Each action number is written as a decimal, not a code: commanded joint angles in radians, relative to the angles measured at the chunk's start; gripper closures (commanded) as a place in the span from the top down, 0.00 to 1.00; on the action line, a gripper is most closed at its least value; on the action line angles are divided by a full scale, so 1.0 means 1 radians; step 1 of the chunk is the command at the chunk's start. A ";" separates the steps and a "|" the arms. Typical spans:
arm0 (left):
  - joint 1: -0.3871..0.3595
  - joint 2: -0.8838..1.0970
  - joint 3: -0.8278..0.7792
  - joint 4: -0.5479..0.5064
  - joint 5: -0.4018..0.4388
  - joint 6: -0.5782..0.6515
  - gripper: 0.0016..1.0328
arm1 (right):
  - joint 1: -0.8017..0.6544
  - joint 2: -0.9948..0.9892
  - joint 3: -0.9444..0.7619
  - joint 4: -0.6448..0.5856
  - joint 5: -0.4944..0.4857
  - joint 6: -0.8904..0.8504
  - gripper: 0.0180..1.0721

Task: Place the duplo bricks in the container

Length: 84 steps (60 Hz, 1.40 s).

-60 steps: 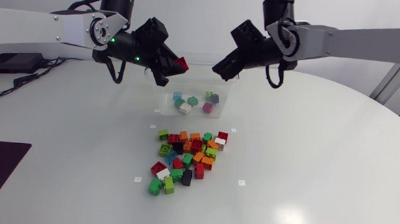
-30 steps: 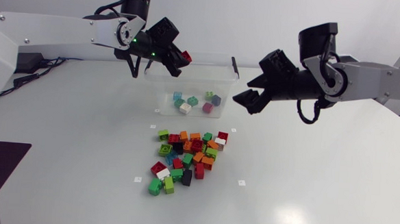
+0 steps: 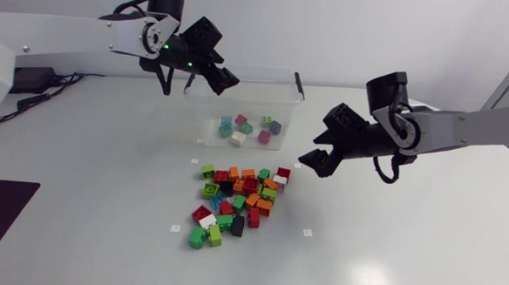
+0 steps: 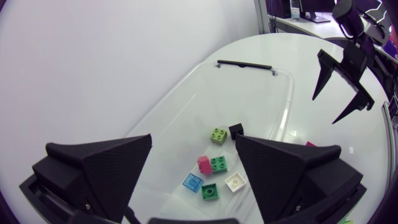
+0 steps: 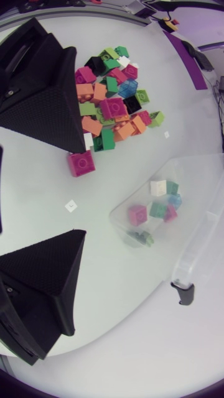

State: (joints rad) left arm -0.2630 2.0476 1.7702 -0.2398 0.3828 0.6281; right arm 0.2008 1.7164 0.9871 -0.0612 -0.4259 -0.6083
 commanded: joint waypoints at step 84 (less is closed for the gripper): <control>0.142 -0.742 -0.977 -0.254 0.065 0.552 0.95 | 0.098 0.351 0.194 -0.055 0.021 -0.123 0.66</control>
State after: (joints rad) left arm -0.1253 1.3201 0.8242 -0.4816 0.4374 1.1404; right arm 0.2878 2.0212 1.1580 -0.0978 -0.4068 -0.7052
